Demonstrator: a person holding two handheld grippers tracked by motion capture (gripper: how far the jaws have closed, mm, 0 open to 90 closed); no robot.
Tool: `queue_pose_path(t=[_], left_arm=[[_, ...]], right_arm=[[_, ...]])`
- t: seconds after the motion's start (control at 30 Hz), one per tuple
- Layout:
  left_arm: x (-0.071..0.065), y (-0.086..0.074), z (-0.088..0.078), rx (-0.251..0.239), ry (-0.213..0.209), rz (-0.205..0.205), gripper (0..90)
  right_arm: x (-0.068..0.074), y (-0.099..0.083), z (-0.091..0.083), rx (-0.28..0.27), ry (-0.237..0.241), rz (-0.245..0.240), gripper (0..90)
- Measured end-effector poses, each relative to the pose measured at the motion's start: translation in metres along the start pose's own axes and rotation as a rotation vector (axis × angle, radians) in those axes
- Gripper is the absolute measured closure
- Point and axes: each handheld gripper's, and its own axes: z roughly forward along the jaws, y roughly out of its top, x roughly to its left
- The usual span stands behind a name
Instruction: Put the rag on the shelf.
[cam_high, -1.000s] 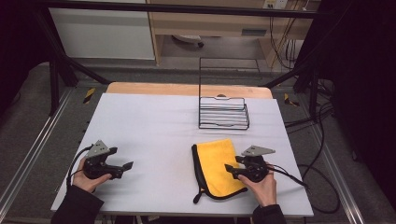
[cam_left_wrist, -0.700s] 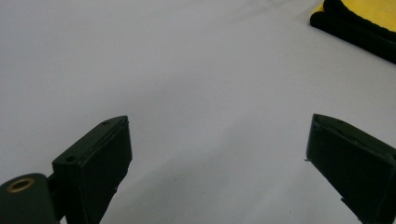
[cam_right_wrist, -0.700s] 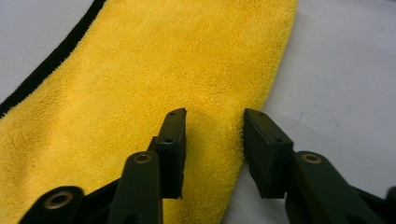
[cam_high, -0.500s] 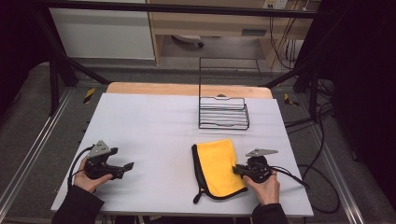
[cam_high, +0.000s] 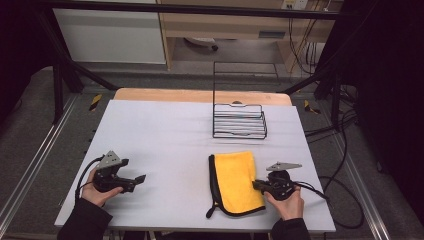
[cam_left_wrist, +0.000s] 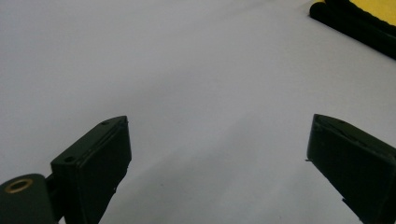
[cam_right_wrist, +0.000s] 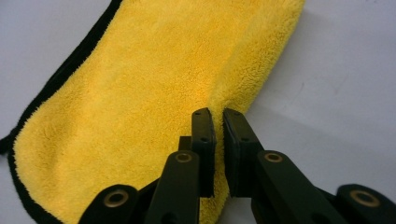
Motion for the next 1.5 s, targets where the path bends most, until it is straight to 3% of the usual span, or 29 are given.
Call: queue_pose_path(t=[0.27, 0.47, 0.83, 1.5], left_arm=[[-0.005, 0.003, 0.002, 0.0, 0.0, 0.001, 4.1], [-0.011, 0.005, 0.006, 0.003, -0.007, 0.01, 3.8], [-0.022, 0.016, 0.014, 0.0, -0.031, 0.011, 3.5], [-0.058, 0.059, 0.049, 0.011, -0.049, 0.051, 4.3]], right_arm=[[-0.01, 0.001, -0.004, -0.105, 0.023, -0.082, 55.4], [-0.015, 0.002, -0.002, -0.127, 0.004, -0.097, 38.0], [-0.025, 0.01, -0.002, -0.191, 0.013, -0.112, 8.8], [-0.029, 0.014, -0.001, -0.198, 0.004, -0.125, 3.2]])
